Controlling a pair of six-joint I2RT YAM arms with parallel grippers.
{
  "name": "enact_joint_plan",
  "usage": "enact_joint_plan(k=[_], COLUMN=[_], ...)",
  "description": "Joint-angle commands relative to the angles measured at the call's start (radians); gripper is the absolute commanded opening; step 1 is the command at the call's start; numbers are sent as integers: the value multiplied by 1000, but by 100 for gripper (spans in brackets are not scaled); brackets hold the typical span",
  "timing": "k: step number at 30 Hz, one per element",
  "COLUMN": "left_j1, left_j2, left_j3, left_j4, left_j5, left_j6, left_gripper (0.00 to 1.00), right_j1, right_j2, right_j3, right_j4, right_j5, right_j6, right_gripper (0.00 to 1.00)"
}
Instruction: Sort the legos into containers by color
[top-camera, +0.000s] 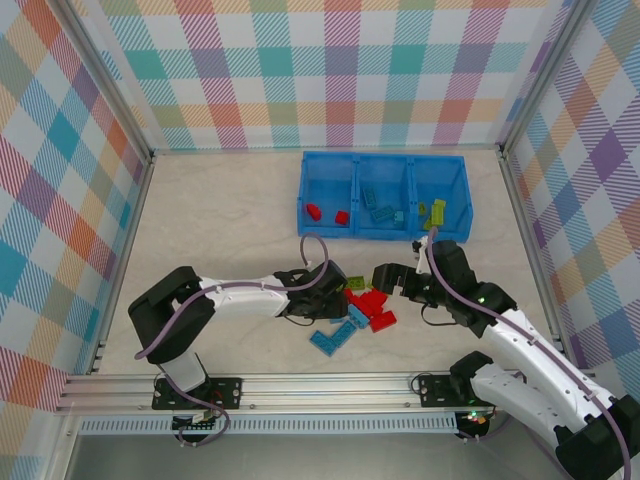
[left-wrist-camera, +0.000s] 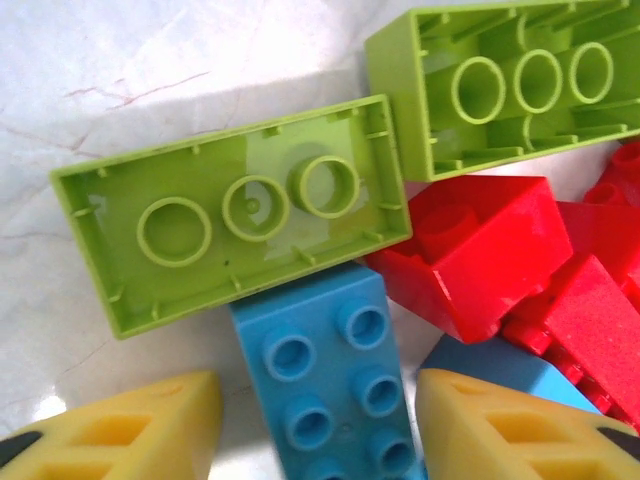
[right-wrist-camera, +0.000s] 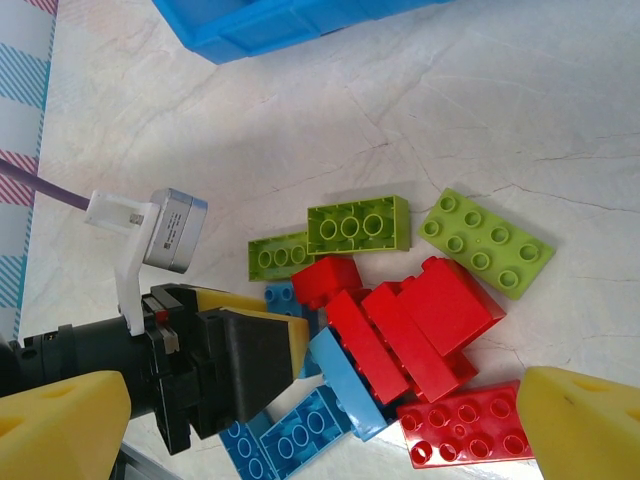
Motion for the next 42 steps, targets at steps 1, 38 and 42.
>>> enact_joint_plan(k=[1, 38, 42], left_j1=[-8, 216, 224], left_j2=[25, 616, 701], left_j3=[-11, 1284, 1422], left_j4=[-83, -160, -216], left_j5=[-20, -91, -76], left_j6=[1, 435, 432], left_gripper=[46, 34, 44], right_j1=[-5, 73, 73], right_j2=[-16, -194, -188], right_j3=[-13, -31, -7], right_j4=[-11, -79, -110], right_j5=[2, 119, 124], right_j6=[10, 17, -8], right_gripper=[100, 100, 100])
